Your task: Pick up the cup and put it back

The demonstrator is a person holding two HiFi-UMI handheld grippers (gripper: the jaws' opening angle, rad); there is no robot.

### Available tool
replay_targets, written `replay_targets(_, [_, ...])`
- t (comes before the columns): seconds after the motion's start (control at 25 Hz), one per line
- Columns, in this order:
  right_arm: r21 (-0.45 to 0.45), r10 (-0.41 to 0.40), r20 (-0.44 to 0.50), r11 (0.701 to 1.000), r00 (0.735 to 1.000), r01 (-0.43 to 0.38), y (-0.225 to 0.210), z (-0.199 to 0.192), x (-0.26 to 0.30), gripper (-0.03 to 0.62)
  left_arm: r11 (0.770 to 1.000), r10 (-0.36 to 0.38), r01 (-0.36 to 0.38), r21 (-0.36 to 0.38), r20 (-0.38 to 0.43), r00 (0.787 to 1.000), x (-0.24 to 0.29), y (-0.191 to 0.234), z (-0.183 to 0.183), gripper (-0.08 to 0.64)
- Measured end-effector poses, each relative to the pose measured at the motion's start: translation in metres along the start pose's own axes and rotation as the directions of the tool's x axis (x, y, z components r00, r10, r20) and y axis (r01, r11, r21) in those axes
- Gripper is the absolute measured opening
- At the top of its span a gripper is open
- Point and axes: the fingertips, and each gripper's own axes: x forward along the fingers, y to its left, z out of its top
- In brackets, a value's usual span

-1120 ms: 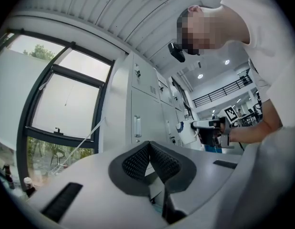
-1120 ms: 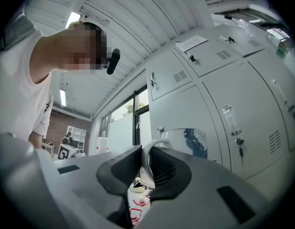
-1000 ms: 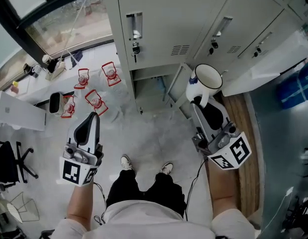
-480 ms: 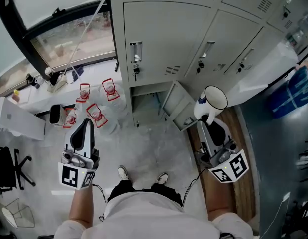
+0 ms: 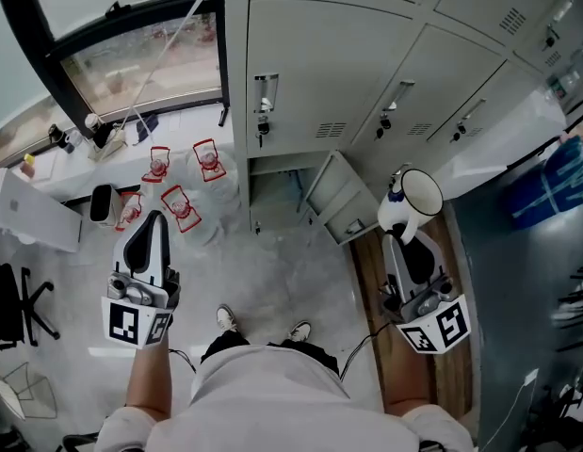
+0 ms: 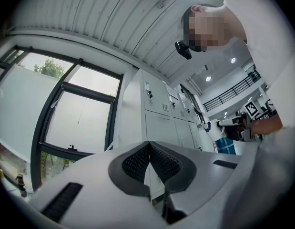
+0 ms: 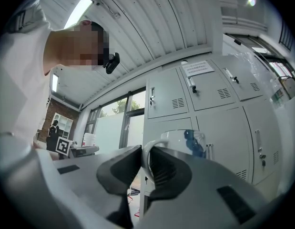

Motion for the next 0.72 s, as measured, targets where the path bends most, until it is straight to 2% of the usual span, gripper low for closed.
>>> replay_targets(0.2, [0.007, -0.01, -0.016, 1.0, 1.0, 0.01, -0.003, -0.012, 0.002, 0.058, 1.0, -0.029, 0.029, -0.004, -0.006, 1.0, 0.011, -0.009, -0.005, 0.021])
replay_targets(0.48, [0.015, 0.008, 0.016, 1.0, 1.0, -0.008, 0.006, -0.026, 0.004, 0.06, 0.997, -0.069, 0.068, -0.027, -0.039, 0.997, 0.019, -0.018, -0.019, 0.021])
replay_targets(0.72, [0.021, 0.072, 0.0, 0.997, 0.997, -0.072, 0.015, -0.055, 0.02, 0.058, 0.992, -0.127, 0.125, -0.029, -0.065, 0.99, 0.03, -0.031, -0.032, 0.021])
